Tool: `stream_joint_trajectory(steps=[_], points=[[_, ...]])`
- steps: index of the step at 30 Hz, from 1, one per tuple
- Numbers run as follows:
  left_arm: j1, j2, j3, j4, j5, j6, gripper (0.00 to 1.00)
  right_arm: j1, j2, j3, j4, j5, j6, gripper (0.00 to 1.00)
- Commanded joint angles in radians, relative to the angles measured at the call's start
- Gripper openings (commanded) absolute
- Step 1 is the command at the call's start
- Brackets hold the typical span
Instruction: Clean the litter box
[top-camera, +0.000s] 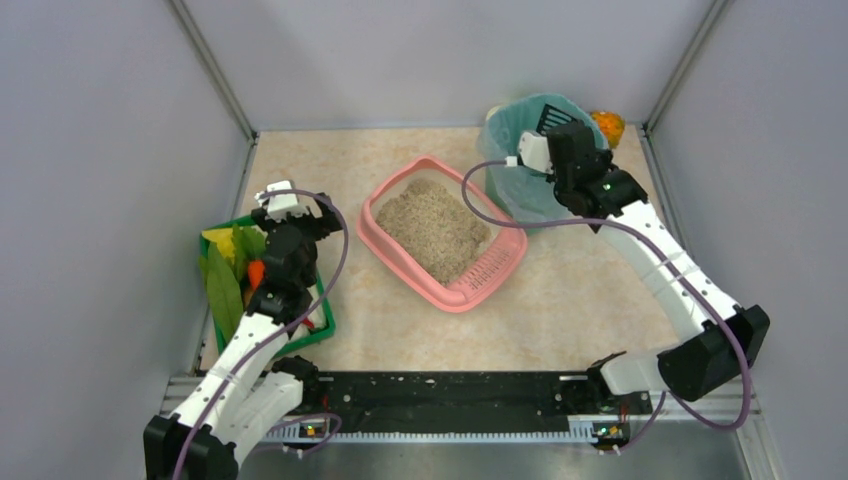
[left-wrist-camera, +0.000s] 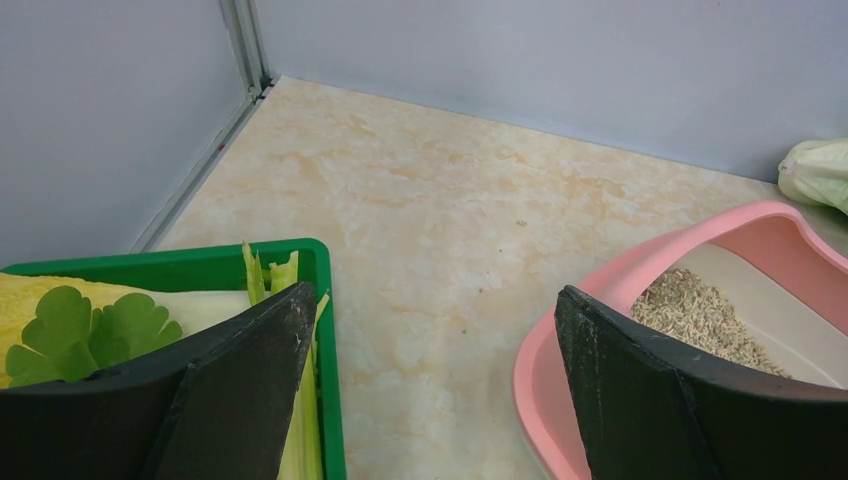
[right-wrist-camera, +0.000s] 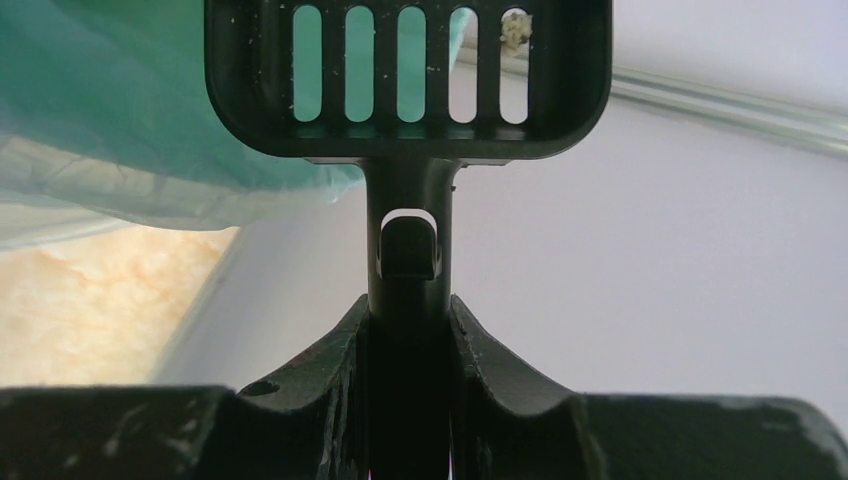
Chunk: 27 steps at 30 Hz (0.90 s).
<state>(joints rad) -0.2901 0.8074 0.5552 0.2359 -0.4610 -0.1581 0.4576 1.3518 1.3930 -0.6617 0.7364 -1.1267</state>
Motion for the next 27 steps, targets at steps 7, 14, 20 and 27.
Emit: stream_joint_trajectory(steps=[7,14,20,27], points=[[-0.004,-0.016,0.001,0.036,0.013,-0.023,0.94,-0.04,-0.043,0.153,-0.072,-0.236,0.366,0.0],[-0.006,-0.006,0.013,0.013,0.032,-0.039,0.94,-0.038,-0.067,0.19,-0.082,-0.395,0.534,0.0],[-0.005,0.006,0.034,-0.019,0.053,-0.054,0.93,-0.038,-0.092,0.249,-0.102,-0.596,0.705,0.0],[-0.004,0.023,0.097,-0.091,0.055,-0.08,0.93,-0.037,-0.106,0.238,-0.114,-0.828,0.882,0.0]])
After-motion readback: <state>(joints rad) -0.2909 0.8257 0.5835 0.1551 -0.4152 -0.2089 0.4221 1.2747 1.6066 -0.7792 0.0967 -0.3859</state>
